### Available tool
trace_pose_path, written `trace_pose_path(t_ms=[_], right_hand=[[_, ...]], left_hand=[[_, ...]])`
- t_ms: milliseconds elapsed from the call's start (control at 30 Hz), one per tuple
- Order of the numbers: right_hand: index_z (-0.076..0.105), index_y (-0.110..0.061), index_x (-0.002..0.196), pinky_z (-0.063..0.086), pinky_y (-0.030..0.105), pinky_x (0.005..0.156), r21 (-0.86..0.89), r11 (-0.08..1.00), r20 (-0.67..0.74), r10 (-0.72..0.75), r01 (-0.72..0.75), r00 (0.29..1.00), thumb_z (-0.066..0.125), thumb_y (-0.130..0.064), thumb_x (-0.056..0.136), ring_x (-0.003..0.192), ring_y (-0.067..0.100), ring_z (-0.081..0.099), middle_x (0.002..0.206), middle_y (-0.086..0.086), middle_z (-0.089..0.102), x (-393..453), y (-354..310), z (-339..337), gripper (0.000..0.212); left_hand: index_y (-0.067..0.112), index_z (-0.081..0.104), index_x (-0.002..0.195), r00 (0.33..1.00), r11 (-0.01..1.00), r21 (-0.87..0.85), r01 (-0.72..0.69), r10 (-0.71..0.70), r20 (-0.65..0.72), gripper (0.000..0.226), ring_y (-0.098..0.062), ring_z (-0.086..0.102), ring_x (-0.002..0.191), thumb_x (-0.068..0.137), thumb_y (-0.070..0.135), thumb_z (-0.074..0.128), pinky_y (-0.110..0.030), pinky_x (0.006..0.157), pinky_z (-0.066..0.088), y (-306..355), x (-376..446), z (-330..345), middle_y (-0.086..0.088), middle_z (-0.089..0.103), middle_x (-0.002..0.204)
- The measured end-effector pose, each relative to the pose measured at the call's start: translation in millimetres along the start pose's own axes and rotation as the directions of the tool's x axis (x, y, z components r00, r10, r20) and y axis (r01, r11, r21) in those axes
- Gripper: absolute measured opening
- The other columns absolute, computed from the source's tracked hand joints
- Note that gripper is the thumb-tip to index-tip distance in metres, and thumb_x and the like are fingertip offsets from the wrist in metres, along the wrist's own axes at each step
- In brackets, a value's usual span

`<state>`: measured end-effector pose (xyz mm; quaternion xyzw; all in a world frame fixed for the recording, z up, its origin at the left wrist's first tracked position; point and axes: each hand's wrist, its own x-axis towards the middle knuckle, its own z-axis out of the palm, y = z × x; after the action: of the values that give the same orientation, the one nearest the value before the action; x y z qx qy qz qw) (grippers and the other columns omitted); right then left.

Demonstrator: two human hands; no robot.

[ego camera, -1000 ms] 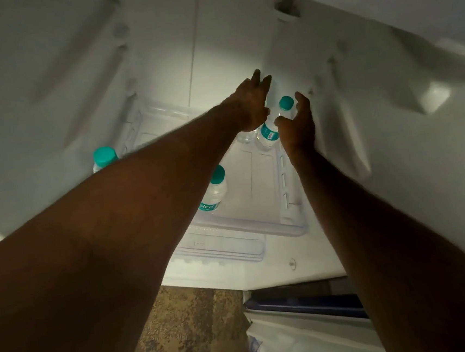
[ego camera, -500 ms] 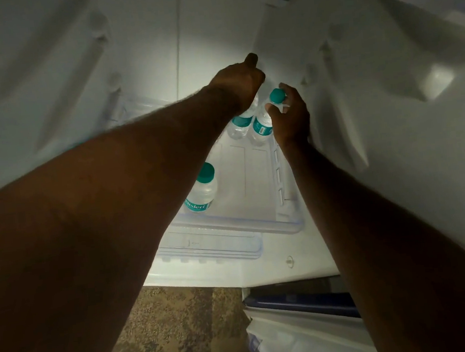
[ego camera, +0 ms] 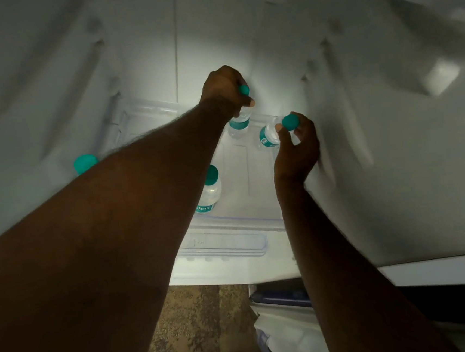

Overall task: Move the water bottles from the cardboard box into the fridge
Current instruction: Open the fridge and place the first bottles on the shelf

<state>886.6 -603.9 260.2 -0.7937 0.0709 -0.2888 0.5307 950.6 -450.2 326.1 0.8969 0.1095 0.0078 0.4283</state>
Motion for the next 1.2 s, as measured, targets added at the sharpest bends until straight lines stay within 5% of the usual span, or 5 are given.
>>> trace_pose_path(t_ms=[267,700,933,1100,1200], right_hand=[[0.067,-0.005,0.119,0.056,0.029,0.096,0.019,1.0,-0.038,0.008,-0.008,0.999,0.079,-0.022,0.085,0.11,0.017,0.068,0.121,0.005,0.071,-30,-23,-28,0.04],[0.066,-0.008,0.12,0.051,0.021,0.093,-0.059,0.998,0.077,0.034,-0.029,0.996,0.077,-0.015,0.087,0.113,0.017,0.065,0.117,-0.008,0.063,-76,-42,-82,0.036],[0.065,-0.008,0.121,0.056,0.038,0.098,-0.112,0.994,0.171,0.034,-0.015,0.985,0.075,-0.019,0.089,0.114,0.021,0.066,0.124,0.005,0.069,-76,-34,-80,0.035],[0.067,-0.009,0.118,0.046,0.006,0.091,-0.144,0.989,0.235,-0.008,0.043,0.972,0.076,-0.022,0.088,0.111,0.018,0.065,0.122,0.004,0.07,-69,-29,-79,0.034],[0.068,-0.013,0.114,0.053,0.017,0.088,-0.171,0.982,0.238,-0.033,0.075,0.971,0.075,-0.033,0.087,0.103,0.014,0.066,0.117,-0.001,0.071,-64,-30,-78,0.034]], left_hand=[[0.014,0.069,0.119,0.989,0.975,0.168,-0.146,0.14,0.049,0.042,-0.017,0.057,0.091,0.082,0.025,0.083,-0.023,0.085,0.051,2,-27,-13,-0.004,0.065,0.121],[0.022,0.074,0.1,0.769,0.855,0.231,-0.464,0.26,0.584,0.021,-0.019,0.068,0.078,0.081,0.016,0.083,-0.016,0.071,0.05,4,-85,-58,0.005,0.067,0.095],[0.022,0.076,0.096,0.719,0.828,0.232,-0.511,0.263,0.643,0.022,-0.019,0.065,0.083,0.078,0.016,0.086,-0.025,0.08,0.053,3,-94,-48,0.001,0.071,0.099],[0.017,0.077,0.099,0.706,0.809,0.224,-0.544,0.297,0.643,0.021,-0.008,0.057,0.071,0.083,0.029,0.081,-0.011,0.07,0.039,13,-103,-40,0.013,0.066,0.086],[0.016,0.079,0.104,0.744,0.85,0.199,-0.487,0.284,0.605,0.029,-0.012,0.065,0.065,0.085,0.038,0.077,-0.022,0.074,0.052,14,-107,-41,0.007,0.072,0.089]])
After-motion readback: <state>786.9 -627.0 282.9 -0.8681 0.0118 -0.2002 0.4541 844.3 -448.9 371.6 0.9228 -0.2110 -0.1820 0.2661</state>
